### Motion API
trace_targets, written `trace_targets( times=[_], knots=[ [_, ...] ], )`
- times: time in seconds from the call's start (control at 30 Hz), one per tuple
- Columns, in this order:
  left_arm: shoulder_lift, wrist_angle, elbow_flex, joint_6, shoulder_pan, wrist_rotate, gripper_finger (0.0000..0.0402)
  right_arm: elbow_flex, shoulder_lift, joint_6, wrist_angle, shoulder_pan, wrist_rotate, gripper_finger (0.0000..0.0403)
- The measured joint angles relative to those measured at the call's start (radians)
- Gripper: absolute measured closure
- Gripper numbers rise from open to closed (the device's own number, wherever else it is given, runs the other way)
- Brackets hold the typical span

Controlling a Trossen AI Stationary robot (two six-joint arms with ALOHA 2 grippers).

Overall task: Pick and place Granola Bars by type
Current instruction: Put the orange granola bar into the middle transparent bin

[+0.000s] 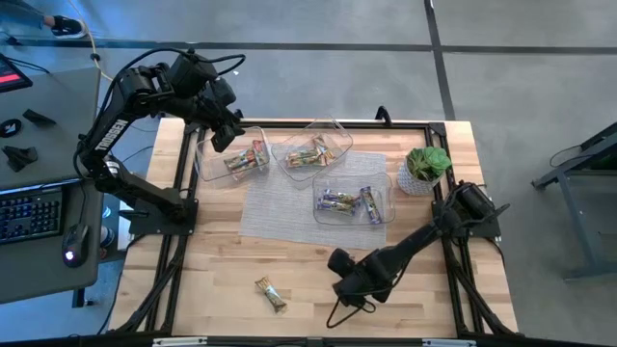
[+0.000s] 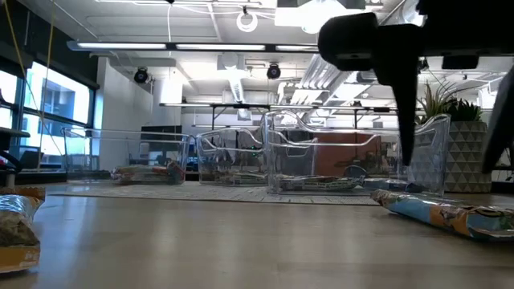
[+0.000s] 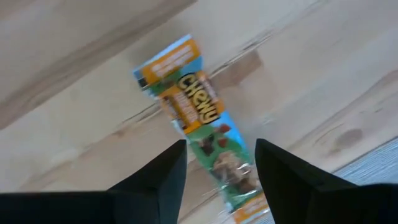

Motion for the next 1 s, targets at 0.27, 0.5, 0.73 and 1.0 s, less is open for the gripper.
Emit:
trace_targets(
  times=[0.27, 0.5, 0.73, 1.0],
  knots=[
    [0.0, -0.015, 0.0, 0.003, 0.0, 0.0, 0.0211, 0.002, 0.07, -0.103, 0.012, -0.016, -0.033, 0.0226],
    [0.0, -0.016, 0.0, 0.003, 0.0, 0.0, 0.0211, 0.002, 0.079, -0.141, 0.017, -0.052, -0.02, 0.0228],
    [0.0, -0.017, 0.0, 0.005, 0.0, 0.0, 0.0211, 0.005, 0.116, -0.142, 0.056, -0.092, -0.133, 0.0276],
    [0.0, -0.037, 0.0, 0.014, 0.0, 0.0, 0.0211, 0.019, 0.103, -0.098, 0.096, -0.12, -0.1, 0.031]
  ],
)
